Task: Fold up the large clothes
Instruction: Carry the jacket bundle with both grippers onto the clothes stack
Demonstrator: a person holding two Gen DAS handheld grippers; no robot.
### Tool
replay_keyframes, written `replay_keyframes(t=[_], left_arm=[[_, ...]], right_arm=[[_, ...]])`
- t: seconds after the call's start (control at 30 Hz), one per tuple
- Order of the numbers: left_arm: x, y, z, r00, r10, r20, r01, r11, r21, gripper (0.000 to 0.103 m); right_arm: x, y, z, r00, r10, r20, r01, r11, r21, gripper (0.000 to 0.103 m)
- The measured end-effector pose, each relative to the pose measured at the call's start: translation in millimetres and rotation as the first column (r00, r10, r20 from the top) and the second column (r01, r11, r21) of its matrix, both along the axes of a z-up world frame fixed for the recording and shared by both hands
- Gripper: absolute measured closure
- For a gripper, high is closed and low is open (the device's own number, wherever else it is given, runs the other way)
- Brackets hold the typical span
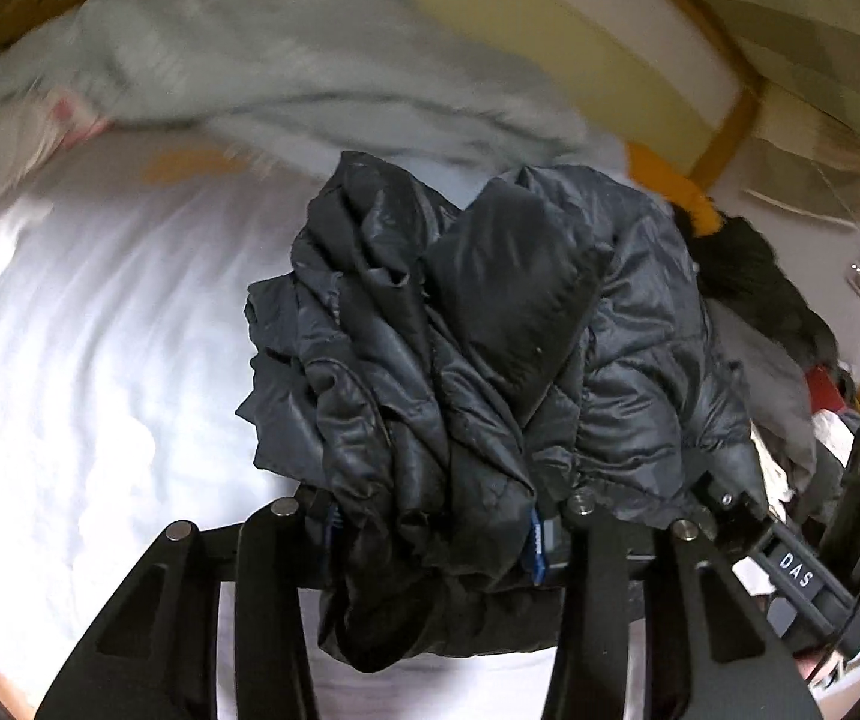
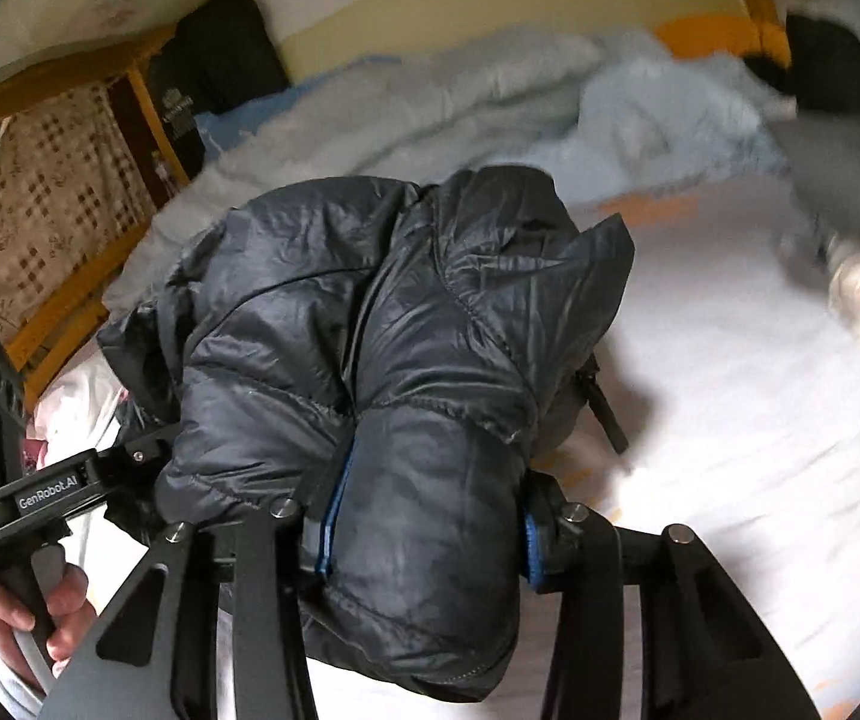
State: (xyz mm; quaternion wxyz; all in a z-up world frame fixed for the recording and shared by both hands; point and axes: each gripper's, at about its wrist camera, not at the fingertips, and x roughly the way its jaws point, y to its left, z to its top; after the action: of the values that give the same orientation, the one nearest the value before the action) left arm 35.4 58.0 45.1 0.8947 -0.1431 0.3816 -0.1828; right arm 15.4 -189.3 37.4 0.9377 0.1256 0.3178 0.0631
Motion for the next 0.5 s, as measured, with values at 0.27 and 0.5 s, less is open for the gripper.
replay_keyframes(t=[0.27,0.5], left_arm=[[11.5,-103.9,83.9,0.972,-0.149,0.184,0.163,0.984,-0.065,0.058],[33.9,-246.9,145.5,0.878,-0.335,0.341,0.377,0.924,-0.064,0.057]], right_arm=[[-39.3,-81.3,94.1,0.962,-0.115,0.249,0.137,0.988,-0.072,0.057],[-63.6,-186.0,162.1,0.852,-0.302,0.428,0.392,0.909,-0.14,0.057]])
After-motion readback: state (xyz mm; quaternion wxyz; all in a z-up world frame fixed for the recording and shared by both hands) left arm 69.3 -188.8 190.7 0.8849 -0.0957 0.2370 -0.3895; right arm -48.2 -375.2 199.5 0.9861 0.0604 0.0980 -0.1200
